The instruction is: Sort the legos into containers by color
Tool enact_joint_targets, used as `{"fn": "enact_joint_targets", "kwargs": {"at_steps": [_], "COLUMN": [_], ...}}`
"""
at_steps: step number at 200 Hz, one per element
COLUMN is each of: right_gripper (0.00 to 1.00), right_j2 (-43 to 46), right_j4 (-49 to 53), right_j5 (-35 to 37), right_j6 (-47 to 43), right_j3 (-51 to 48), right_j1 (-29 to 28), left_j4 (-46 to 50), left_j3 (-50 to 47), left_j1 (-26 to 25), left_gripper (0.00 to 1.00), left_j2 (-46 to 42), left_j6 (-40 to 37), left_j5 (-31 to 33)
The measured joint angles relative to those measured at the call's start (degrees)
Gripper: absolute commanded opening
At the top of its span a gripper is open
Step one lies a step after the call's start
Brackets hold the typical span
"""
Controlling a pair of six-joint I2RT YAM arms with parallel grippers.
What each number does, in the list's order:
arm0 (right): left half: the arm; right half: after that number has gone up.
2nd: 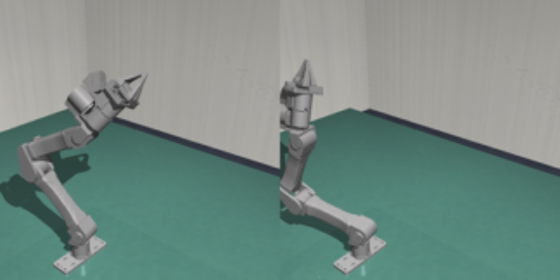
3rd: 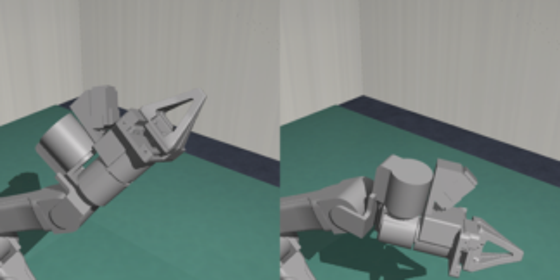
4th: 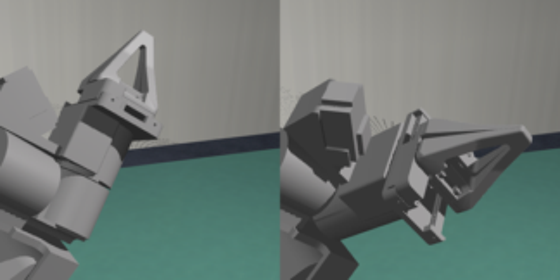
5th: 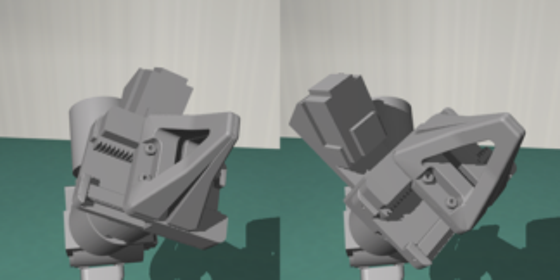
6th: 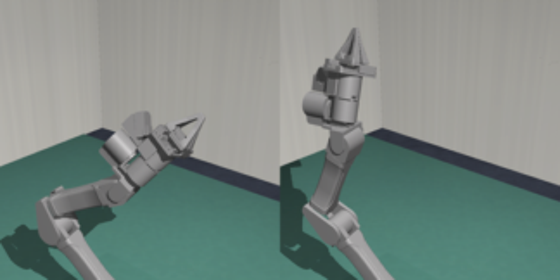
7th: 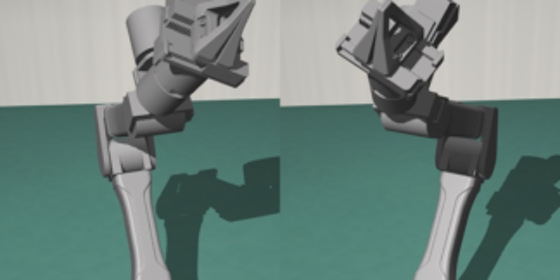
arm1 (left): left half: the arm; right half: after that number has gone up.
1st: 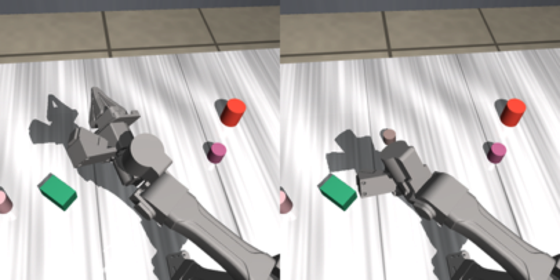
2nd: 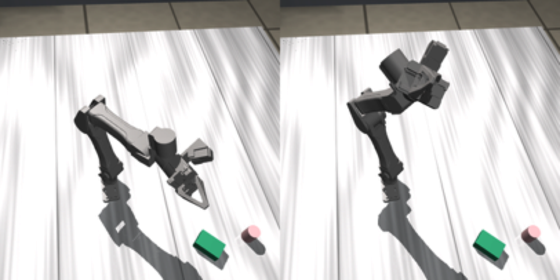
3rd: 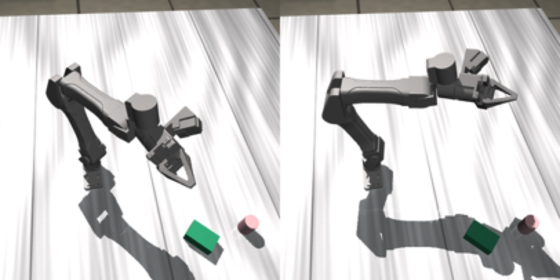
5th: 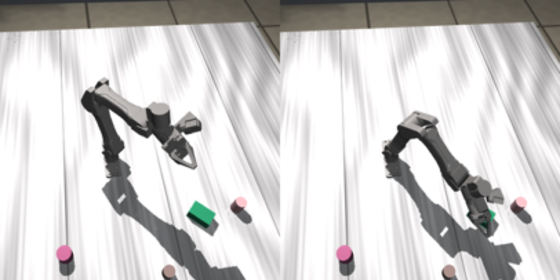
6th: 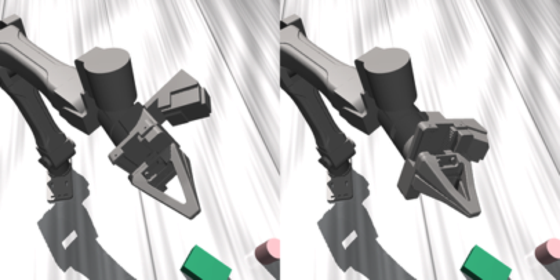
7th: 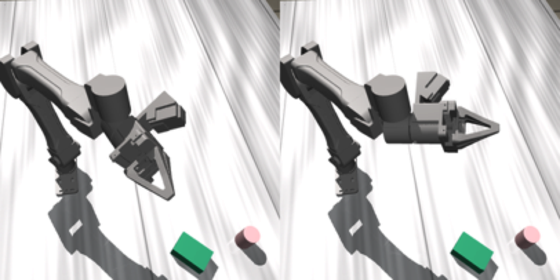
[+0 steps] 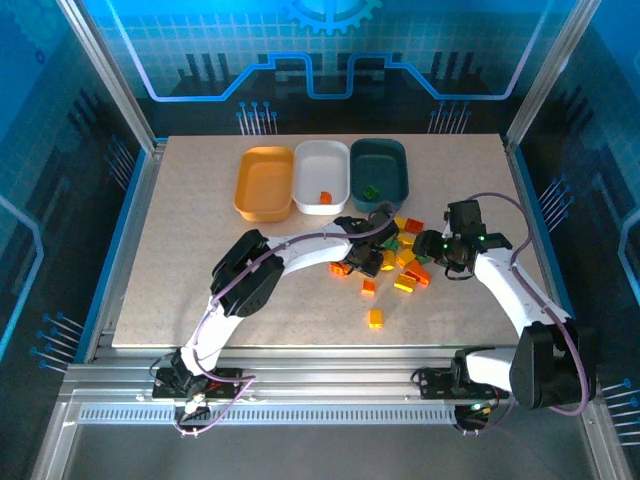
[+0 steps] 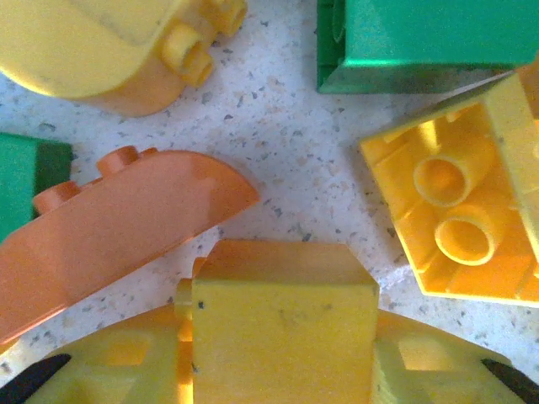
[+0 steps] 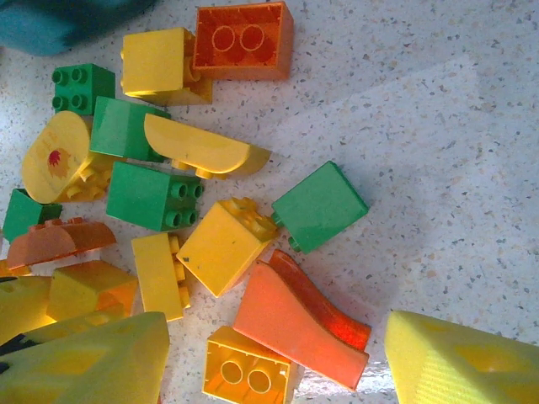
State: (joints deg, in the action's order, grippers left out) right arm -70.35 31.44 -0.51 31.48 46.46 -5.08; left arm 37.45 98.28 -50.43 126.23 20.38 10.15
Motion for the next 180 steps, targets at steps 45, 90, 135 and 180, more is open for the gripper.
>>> {"fn": "enact_joint_targets", "kwargs": {"at_steps": [45, 90, 135, 180], "right_gripper": [0.70, 0.70, 0.70, 0.67], "right_j2": [2.8, 3.5, -0.5, -13.9], "right_j4": [0.7, 2.0, 2.5, 5.2], "right_j5": [-1.0, -1.2, -0.4, -2.2], "right_j6": [0.7, 0.9, 0.5, -0.2], "right_j3": [0.1, 1.1, 3.4, 12.9], "right_j1": [-0.7, -2.8, -2.9, -3.0], "left_j4": [1.1, -0.7, -0.3, 1.9], "left_j3": [-3.7, -11.2, -13.1, -4.2], "left_j1": [1.2, 14.8, 28.9, 35.2], "left_gripper": [0.28, 0.28, 0.27, 0.25], "left_j2": [-14.6, -29.6, -26.4, -15.1], "left_j6": [0.1, 0.7, 0.7, 4.0], "left_j5": [0.8, 0.5, -3.0, -6.1]}}
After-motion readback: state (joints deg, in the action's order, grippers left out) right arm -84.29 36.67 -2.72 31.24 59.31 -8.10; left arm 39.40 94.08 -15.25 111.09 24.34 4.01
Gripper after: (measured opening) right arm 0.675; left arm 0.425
